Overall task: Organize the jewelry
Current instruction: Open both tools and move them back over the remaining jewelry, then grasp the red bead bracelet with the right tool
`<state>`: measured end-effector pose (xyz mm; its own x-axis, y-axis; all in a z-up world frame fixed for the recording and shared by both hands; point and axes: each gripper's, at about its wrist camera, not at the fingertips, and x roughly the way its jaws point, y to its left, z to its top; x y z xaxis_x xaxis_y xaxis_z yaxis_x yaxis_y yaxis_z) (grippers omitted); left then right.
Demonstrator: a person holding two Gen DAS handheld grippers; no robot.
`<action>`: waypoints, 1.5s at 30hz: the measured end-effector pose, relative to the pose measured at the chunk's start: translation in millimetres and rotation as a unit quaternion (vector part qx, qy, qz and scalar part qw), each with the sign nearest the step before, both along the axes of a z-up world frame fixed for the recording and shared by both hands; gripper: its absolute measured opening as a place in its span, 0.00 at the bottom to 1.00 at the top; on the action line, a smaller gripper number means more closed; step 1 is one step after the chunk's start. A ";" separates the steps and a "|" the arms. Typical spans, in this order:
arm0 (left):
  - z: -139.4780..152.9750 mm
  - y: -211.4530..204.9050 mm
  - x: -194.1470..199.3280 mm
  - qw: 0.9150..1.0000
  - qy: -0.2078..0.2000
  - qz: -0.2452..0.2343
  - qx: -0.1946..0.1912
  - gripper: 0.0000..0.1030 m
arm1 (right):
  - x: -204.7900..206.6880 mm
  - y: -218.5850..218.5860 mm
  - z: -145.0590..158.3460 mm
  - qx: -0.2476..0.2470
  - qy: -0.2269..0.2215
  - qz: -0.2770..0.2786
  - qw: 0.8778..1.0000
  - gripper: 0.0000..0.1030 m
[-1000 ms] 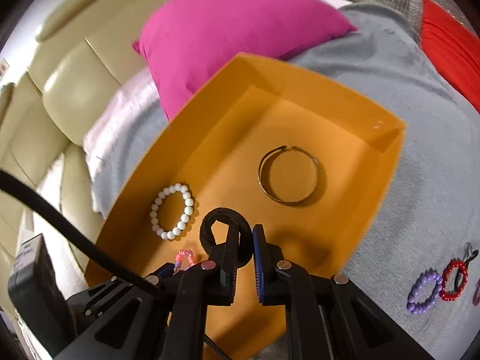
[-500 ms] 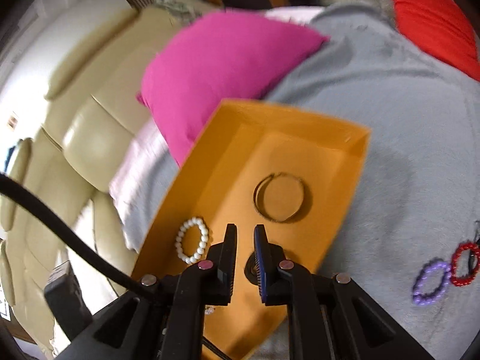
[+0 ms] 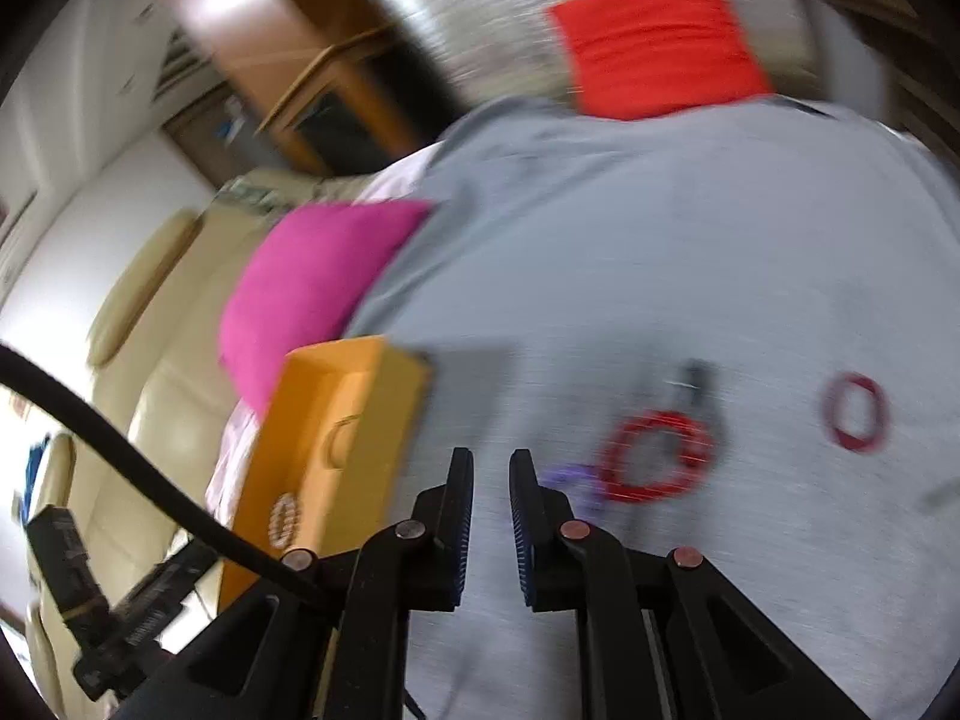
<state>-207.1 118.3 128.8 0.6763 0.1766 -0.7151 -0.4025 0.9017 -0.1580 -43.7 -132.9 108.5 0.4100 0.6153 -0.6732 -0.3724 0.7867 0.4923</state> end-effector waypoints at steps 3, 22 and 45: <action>3.0 -26.5 17.2 0.999 0.004 -0.029 0.015 0.60 | 5.3 -53.4 -15.4 0.026 0.020 -0.049 0.998 0.15; -81.2 -117.1 112.7 0.990 0.076 -0.118 0.016 0.60 | 53.9 -173.5 -67.1 0.051 0.115 -0.148 0.981 0.16; -100.8 -114.6 114.4 0.983 0.094 -0.158 0.000 0.60 | 64.1 -28.4 -87.1 -0.019 0.111 -0.079 0.991 0.21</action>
